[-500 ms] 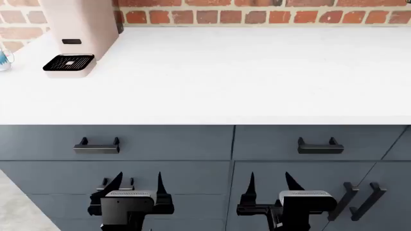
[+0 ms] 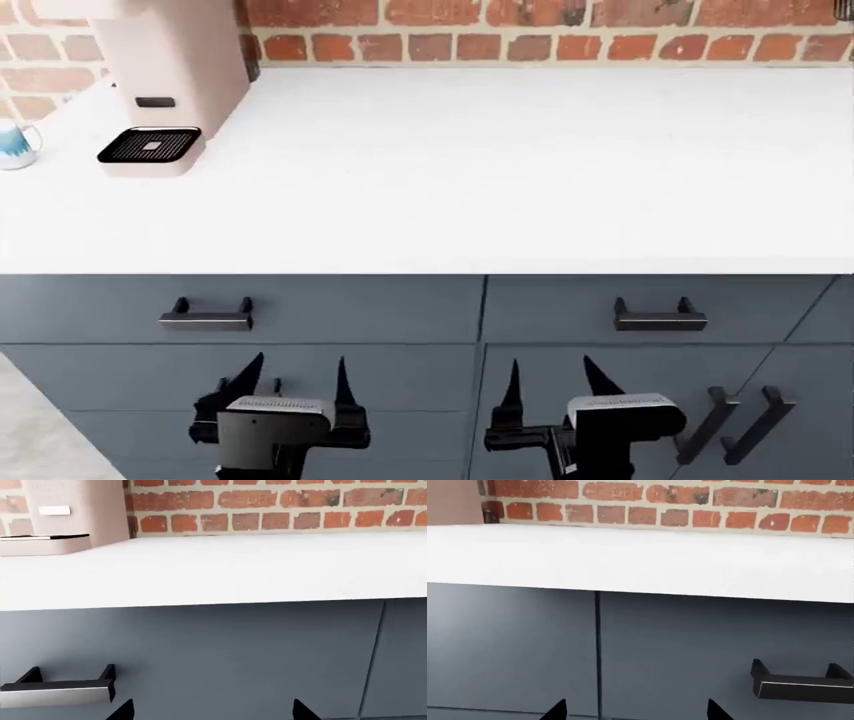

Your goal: A wet mug is on the counter and needs to be dried. Pick it up and place it upside down in the open cabinet.

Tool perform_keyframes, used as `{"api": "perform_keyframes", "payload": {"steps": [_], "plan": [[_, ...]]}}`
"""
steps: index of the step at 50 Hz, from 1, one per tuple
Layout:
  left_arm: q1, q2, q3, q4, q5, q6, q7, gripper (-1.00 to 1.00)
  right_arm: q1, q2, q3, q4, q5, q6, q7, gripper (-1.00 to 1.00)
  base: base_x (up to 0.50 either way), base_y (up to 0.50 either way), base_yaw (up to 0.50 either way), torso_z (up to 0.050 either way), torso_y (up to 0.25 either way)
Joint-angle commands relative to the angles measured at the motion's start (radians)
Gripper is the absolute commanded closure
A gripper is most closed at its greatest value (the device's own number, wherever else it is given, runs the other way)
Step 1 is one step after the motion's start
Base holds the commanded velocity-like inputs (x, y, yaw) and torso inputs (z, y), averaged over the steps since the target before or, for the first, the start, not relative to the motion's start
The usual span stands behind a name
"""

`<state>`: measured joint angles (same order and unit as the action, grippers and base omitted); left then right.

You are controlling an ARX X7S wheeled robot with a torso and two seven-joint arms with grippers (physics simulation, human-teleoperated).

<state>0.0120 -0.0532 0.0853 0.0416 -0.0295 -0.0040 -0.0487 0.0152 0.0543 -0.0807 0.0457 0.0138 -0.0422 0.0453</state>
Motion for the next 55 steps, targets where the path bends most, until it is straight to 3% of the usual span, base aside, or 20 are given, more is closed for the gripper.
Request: {"api": "perform_keyframes", "payload": {"steps": [1, 21, 27, 32, 40, 46, 50, 52, 55], "plan": [[0.004, -0.021, 0.030, 0.008, -0.010, 0.007, -0.020, -1.00, 0.001, 0.019, -0.022, 0.007, 0.018, -0.023, 0.018, -1.00, 0.00, 0.00, 0.00, 0.050, 0.033], [-0.012, -0.042, 0.055, -0.009, -0.035, -0.009, -0.045, -1.00, 0.014, 0.036, -0.039, 0.009, 0.090, -0.014, 0.017, -1.00, 0.00, 0.00, 0.00, 0.050, 0.033], [-0.004, -0.049, 0.056, 0.052, -0.078, -0.052, -0.040, -1.00, -0.006, 0.057, -0.047, -0.132, 0.098, 0.077, 0.035, -1.00, 0.00, 0.00, 0.00, 0.021, 0.023], [0.003, -0.071, 0.059, 0.356, -0.102, -0.352, -0.083, -1.00, -0.005, 0.104, -0.027, -0.450, 0.239, 0.364, 0.032, -1.00, 0.00, 0.00, 0.00, 0.000, 0.000], [-0.079, -0.094, -0.002, 0.649, -0.230, -0.691, -0.106, -1.00, 0.066, 0.177, 0.002, -0.707, 0.283, 0.603, 0.075, -1.00, 0.00, 0.00, 0.00, 0.000, 0.000], [-0.190, -0.113, -0.068, 0.848, -0.331, -0.980, -0.154, -1.00, 0.180, 0.222, 0.051, -0.852, 0.377, 0.813, 0.093, -1.00, 0.00, 0.00, 0.00, 0.000, 0.000], [-0.334, -0.115, -0.179, 0.992, -0.438, -1.235, -0.176, -1.00, 0.278, 0.241, 0.118, -0.930, 0.475, 0.970, 0.107, -1.00, 0.00, 0.00, 0.00, 0.000, 0.000], [-0.401, -0.163, -0.216, 1.005, -0.602, -1.295, -0.278, -1.00, 0.324, 0.246, 0.153, -0.961, 0.523, 1.040, 0.117, -1.00, 0.00, 0.00, 0.00, 0.000, 0.000], [-0.536, -0.238, -0.331, 1.004, -1.011, -1.395, -0.534, -1.00, 0.401, 0.248, 0.221, -1.004, 0.608, 1.157, 0.136, -1.00, 0.00, 0.00, 0.00, 0.000, 0.000]]}}
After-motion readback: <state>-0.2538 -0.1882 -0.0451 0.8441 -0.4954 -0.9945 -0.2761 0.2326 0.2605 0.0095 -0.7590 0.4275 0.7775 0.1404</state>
